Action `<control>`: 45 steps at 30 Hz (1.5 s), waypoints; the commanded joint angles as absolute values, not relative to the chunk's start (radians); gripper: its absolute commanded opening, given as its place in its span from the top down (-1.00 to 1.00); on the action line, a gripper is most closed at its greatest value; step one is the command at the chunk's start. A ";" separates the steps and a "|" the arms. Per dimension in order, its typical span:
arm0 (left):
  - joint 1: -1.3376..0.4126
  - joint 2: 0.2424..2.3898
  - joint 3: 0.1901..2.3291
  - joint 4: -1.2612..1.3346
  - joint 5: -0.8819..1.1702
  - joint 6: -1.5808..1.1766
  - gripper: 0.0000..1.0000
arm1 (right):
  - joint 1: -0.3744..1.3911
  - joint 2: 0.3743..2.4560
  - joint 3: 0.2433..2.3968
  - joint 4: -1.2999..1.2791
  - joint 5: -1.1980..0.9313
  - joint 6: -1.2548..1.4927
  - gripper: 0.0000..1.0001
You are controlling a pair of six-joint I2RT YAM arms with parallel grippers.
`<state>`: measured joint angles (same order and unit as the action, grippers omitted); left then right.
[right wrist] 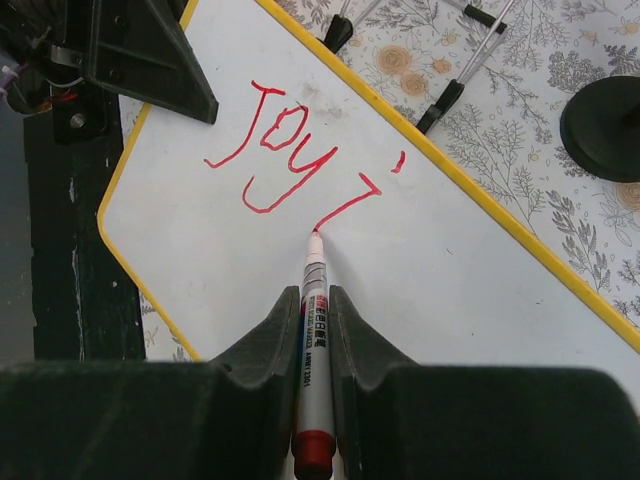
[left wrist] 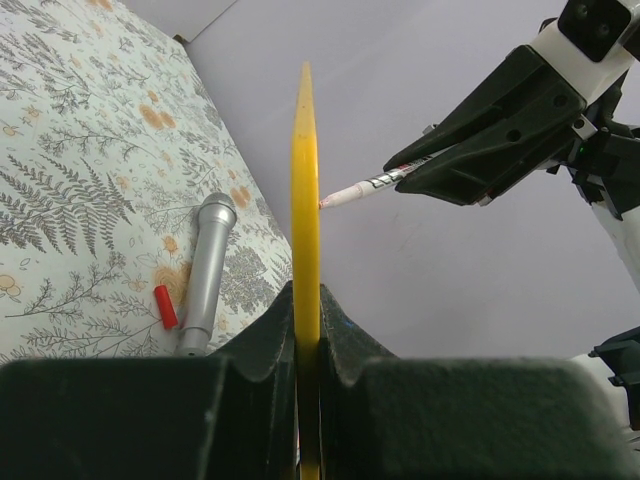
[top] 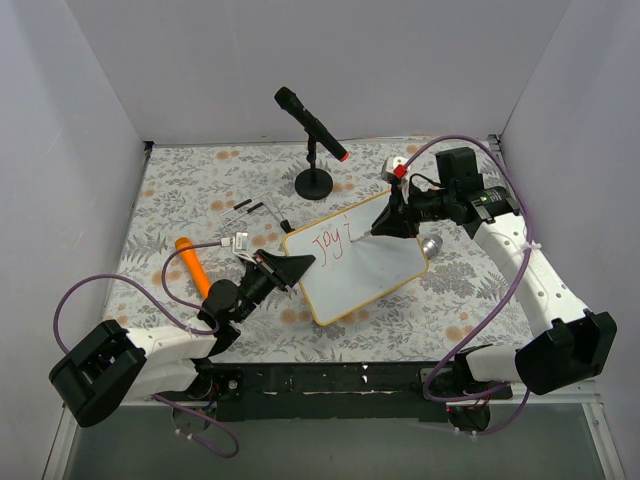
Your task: Write a sentence on the whiteboard
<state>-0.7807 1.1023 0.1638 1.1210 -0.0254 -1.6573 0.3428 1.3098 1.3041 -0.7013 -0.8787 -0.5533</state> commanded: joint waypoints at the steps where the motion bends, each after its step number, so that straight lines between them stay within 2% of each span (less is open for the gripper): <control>1: -0.778 1.054 0.199 1.249 -0.025 -1.686 1.00 | 0.348 1.290 1.325 -0.661 -0.827 -0.532 0.97; 11: -0.778 1.052 0.190 1.249 -0.026 -1.687 1.00 | 0.305 1.321 1.450 -0.655 -0.876 -0.503 0.97; 25: -0.778 1.058 0.190 1.262 -0.021 -1.694 1.00 | 0.296 1.315 1.414 -0.630 -0.816 -0.488 0.97; 45: -0.778 1.080 0.189 1.287 -0.012 -1.700 1.00 | 0.318 1.339 1.384 -0.647 -0.890 -0.500 0.97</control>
<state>-0.7803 1.0962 0.1635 1.1370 -0.0151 -1.6657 0.3099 1.3491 1.4029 -0.6548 -0.8608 -0.4900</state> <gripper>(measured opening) 0.053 0.186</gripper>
